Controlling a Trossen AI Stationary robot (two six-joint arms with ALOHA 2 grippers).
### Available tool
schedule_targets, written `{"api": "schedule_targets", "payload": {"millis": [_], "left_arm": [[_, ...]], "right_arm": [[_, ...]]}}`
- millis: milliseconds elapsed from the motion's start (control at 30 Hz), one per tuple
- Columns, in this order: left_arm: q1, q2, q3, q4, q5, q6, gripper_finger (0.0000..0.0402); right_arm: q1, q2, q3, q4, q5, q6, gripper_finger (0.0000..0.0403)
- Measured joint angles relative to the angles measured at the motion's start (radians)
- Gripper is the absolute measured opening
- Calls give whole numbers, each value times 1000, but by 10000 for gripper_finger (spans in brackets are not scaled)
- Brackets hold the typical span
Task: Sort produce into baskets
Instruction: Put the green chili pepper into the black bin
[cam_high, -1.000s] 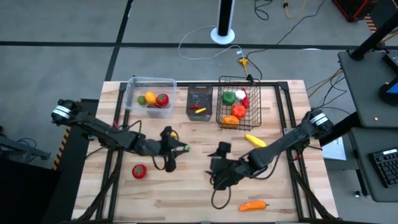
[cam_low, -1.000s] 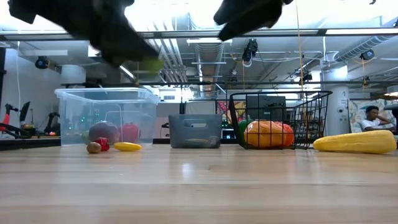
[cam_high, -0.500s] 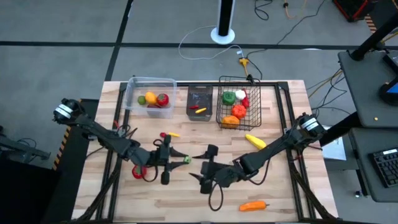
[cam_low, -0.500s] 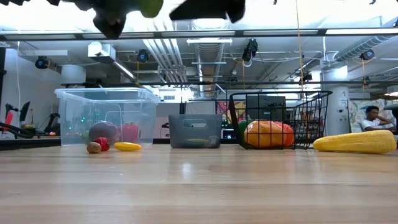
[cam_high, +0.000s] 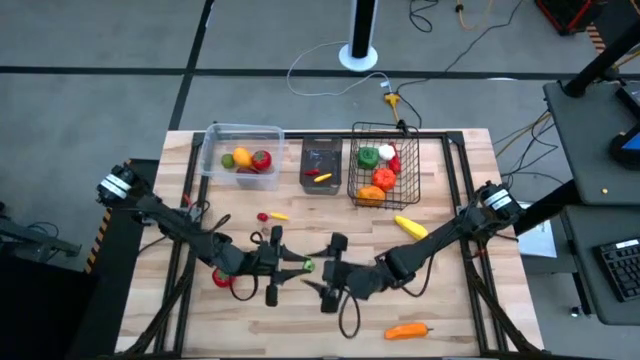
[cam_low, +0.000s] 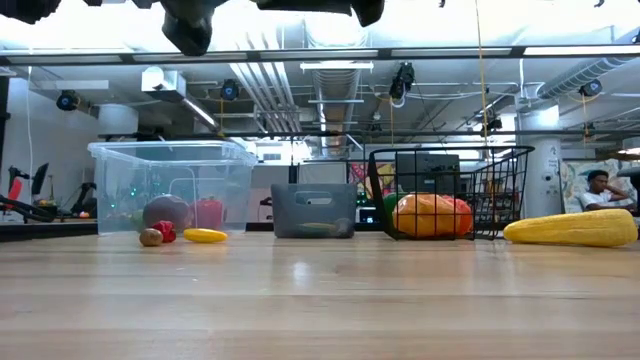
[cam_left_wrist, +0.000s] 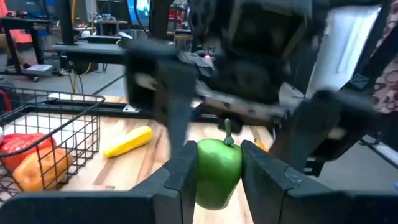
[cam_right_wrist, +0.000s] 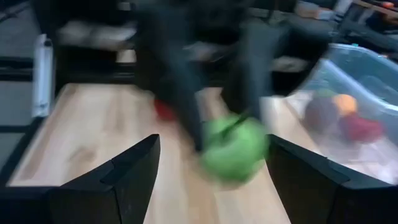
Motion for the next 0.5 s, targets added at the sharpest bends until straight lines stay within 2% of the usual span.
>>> {"api": "schedule_targets", "payload": {"millis": [133, 367, 500], "left_arm": [[0, 18, -1, 31, -16, 5, 89], [-2, 18, -1, 30, -28, -5, 89], [-2, 18, -1, 29, -28, -3, 89]], "right_arm": [[-7, -1, 1, -11, 41, 4, 273], [-3, -6, 1, -16, 51, -4, 269], [-5, -6, 1, -20, 50, -3, 246]]}}
